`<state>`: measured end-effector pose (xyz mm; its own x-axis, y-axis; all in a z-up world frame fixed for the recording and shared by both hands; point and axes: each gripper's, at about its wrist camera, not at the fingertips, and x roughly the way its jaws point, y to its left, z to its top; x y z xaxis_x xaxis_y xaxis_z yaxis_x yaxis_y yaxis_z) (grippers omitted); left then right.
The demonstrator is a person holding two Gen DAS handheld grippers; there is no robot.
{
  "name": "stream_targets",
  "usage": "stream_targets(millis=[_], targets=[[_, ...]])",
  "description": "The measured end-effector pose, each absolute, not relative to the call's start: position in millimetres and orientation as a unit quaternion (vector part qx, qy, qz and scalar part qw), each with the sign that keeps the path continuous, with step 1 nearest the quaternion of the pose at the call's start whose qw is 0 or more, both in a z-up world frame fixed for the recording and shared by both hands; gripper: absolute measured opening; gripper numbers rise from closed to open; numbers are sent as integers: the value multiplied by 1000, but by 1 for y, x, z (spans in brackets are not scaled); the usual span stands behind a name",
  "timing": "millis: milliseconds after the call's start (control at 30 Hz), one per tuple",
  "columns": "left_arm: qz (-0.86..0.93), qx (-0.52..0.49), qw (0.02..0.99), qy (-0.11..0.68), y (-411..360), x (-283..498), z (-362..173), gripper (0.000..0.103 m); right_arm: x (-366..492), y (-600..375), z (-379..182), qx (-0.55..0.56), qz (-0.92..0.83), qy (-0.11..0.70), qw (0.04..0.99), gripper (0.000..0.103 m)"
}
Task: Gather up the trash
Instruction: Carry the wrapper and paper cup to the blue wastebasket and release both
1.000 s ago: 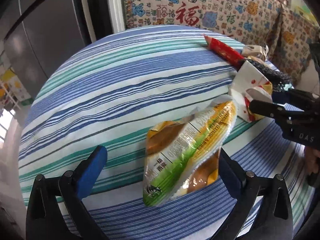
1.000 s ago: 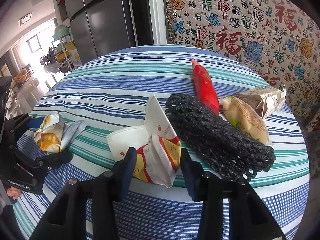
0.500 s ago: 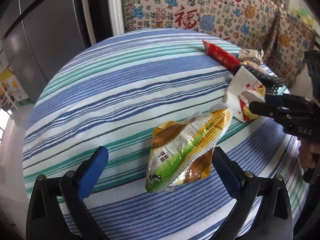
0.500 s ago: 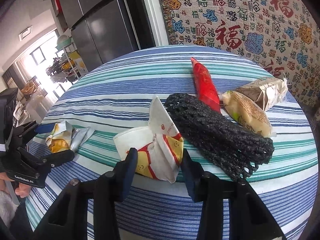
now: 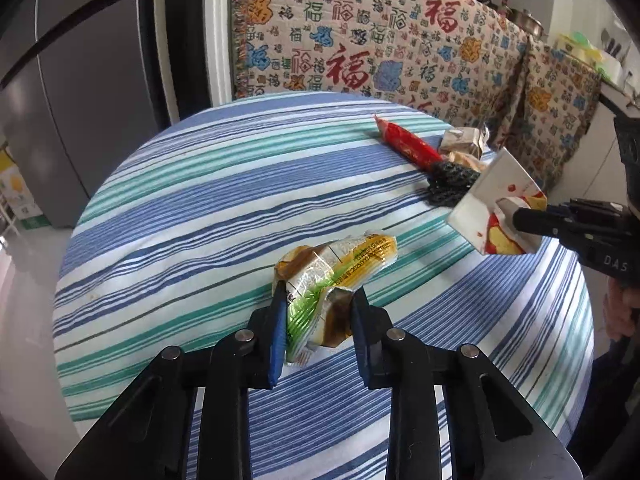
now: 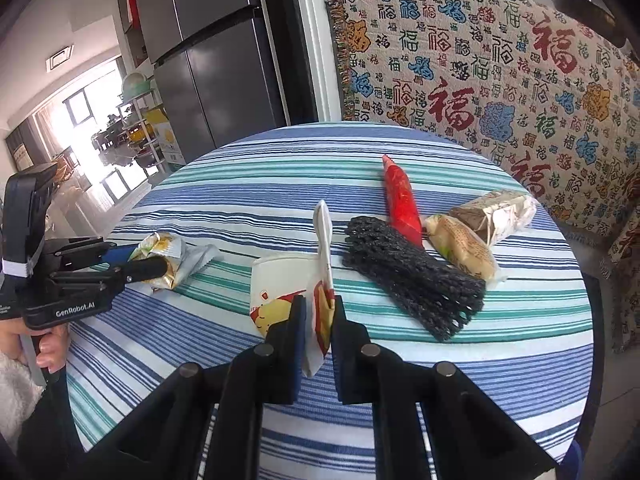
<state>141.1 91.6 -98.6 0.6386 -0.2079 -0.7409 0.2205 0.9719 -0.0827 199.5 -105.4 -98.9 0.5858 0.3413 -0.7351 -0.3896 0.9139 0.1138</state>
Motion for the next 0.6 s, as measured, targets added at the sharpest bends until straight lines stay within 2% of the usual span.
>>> stream_targets(millis=[333,600], targets=[[-151,-16,912,381,78,130,-83,22,163,-174,-76,-31,160,398,903,12],[-193,-13,910,366,35,125,-74,20,136,-236,-70,-18,110,399,910,12]])
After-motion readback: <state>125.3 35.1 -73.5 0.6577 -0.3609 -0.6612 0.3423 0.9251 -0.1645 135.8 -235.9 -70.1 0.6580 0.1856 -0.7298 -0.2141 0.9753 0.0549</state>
